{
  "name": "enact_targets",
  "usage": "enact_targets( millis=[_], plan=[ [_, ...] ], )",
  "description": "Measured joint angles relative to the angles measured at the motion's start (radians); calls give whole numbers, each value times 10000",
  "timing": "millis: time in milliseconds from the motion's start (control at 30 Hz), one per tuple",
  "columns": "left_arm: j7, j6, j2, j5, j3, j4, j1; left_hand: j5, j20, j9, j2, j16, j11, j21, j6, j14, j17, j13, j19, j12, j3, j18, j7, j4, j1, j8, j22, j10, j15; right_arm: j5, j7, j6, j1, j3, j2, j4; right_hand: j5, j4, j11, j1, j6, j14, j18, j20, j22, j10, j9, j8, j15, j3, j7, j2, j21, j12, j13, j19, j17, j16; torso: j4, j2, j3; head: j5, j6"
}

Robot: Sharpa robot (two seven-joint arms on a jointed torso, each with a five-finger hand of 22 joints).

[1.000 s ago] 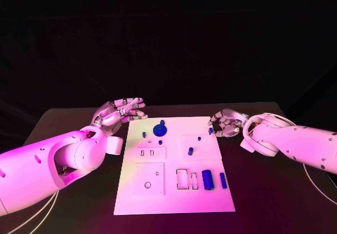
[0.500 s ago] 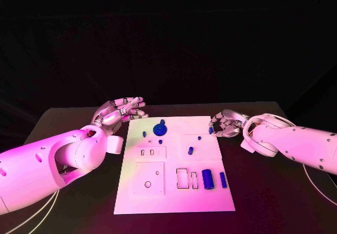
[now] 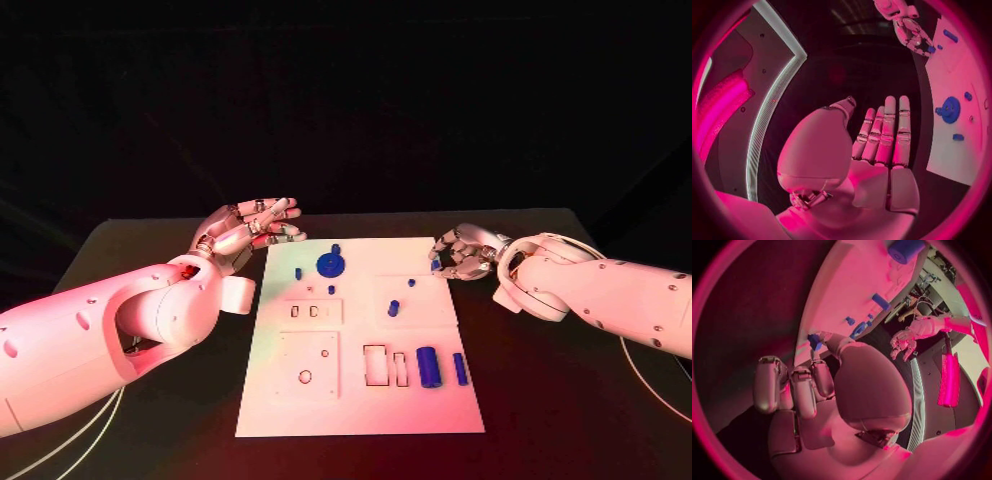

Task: Assemble the parts on the task board

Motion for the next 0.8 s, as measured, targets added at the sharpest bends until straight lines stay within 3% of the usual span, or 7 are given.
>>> enact_targets(
  millis=[167,800],
  plan=[
    [-2,1,0,-1,0,8,0,0,0,0,0,0,0,0,0,0,-1,0,0,0,0,0,0,0,0,0,0,0,0,4,-33,-79,-2,0,17,-66,0,-3,0,-13,73,0,0,0,-1,69,0,0,0,58,-2,117,0,0,-1,0,-1,0,-2,0,0,6,-18],
    [-21,8,-1,-3,-1,9,0,0,-2,-2,0,0,0,0,0,1,4,0,2,0,0,0,0,0,0,0,1,0,-1,-2,-116,-355,-2,2,127,-179,0,-28,-36,27,112,0,0,0,5,105,8,0,0,83,-41,157,39,41,-3,0,-3,0,-5,0,6,48,-44]
  ],
)
